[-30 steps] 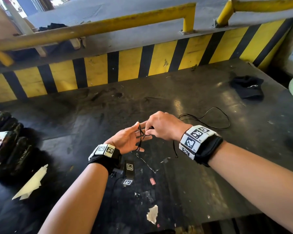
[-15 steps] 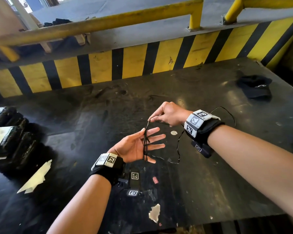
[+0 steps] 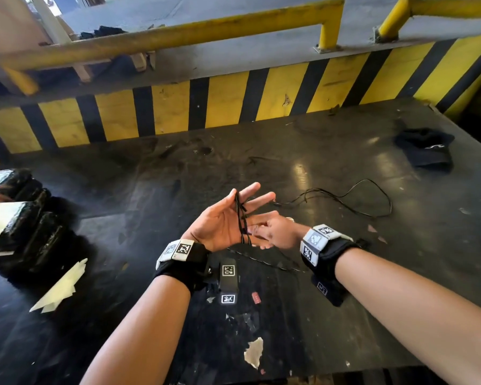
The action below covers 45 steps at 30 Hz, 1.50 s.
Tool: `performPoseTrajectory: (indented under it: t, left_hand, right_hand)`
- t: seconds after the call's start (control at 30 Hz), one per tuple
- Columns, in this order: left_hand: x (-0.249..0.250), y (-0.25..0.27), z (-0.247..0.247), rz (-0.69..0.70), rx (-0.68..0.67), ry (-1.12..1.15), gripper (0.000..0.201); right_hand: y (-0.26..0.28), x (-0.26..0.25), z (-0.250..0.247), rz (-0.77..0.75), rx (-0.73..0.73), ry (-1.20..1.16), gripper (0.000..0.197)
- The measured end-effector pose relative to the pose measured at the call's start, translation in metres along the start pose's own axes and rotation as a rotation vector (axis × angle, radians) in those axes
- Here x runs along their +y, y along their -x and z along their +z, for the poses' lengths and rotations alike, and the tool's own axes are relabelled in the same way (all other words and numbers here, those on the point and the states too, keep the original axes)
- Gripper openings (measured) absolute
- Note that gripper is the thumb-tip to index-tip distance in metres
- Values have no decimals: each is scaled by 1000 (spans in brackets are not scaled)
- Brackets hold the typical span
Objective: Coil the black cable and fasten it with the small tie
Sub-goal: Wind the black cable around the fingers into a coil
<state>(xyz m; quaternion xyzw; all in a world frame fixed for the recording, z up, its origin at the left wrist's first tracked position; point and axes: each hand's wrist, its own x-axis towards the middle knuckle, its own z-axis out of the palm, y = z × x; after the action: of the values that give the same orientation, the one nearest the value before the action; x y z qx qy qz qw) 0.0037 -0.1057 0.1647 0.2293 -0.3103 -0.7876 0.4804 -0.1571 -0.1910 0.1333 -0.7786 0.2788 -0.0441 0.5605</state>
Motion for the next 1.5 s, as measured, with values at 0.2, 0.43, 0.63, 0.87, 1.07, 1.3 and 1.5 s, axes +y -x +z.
performPoseTrajectory:
  t: [0.2,0.43,0.63,0.87,1.07,1.3,1.5]
  left_hand:
    - [13,-3,-19,85,152,-55,51]
    - [6,1,-45,75,360,-127,48]
    - [-5,1,-52,-40,426,-205,51]
    - [-16,9,-52,-233,373,-253,47]
    - [-18,14,-36,-251,186,-155,51]
    - [-12,10,-18,-220,128,-123,48]
    - [-6,6,-5,-210,116,-131,45]
  right_hand:
    - [11,6,21,52,-121,340,34]
    - [20,-27,10,55,-125,607,28]
    - [17,-55,-8,36,-93,760,23]
    - [3,-89,-44,-51,29,777,14]
    - [-12,-98,-70,-119,103,729,14]
    - [-20,-81,-79,-90,172,611,14]
    - [-23,-68,-78,-96,216,465,10]
